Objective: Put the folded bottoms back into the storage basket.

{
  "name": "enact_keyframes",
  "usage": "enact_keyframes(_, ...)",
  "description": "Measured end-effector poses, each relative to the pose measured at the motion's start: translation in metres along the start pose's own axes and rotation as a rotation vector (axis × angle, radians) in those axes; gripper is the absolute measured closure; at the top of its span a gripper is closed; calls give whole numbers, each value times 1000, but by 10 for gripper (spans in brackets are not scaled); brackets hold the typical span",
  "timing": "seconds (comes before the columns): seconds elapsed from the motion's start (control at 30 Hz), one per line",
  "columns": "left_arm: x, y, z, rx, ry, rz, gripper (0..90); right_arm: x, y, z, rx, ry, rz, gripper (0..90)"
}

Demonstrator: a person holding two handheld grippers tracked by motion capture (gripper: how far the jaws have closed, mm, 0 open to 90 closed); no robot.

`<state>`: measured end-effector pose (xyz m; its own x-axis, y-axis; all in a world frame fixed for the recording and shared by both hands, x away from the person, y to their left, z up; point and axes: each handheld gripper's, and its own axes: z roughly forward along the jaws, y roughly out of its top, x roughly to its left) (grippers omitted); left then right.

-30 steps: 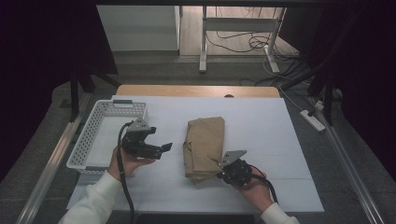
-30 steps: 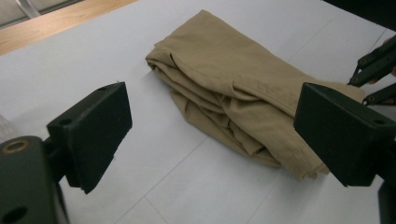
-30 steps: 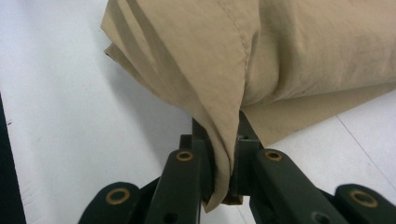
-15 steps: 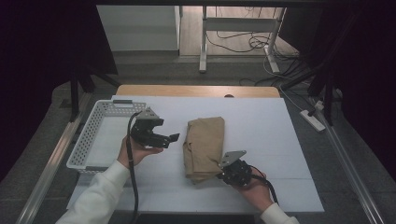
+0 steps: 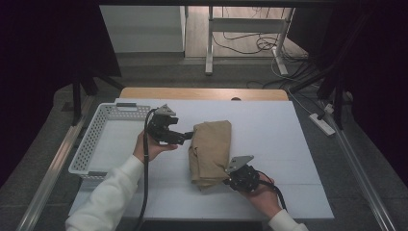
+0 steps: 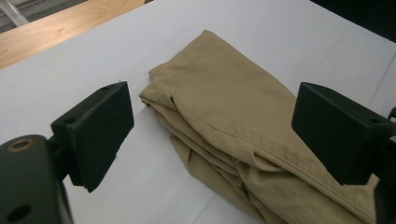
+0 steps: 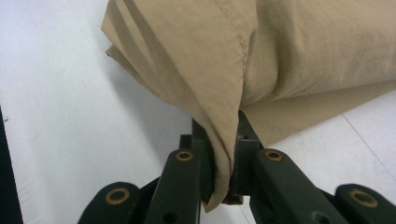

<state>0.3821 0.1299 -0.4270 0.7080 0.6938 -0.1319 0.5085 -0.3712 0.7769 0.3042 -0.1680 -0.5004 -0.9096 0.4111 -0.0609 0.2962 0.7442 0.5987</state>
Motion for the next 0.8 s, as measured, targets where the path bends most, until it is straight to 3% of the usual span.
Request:
enact_keyframes(0.67, 7, 21, 34, 51, 0, 36, 133, 0, -1, 1, 1, 0, -3, 839)
enact_keyframes(0.8, 8, 24, 38, 54, -3, 28, 136, 0, -1, 1, 3, -1, -2, 839)
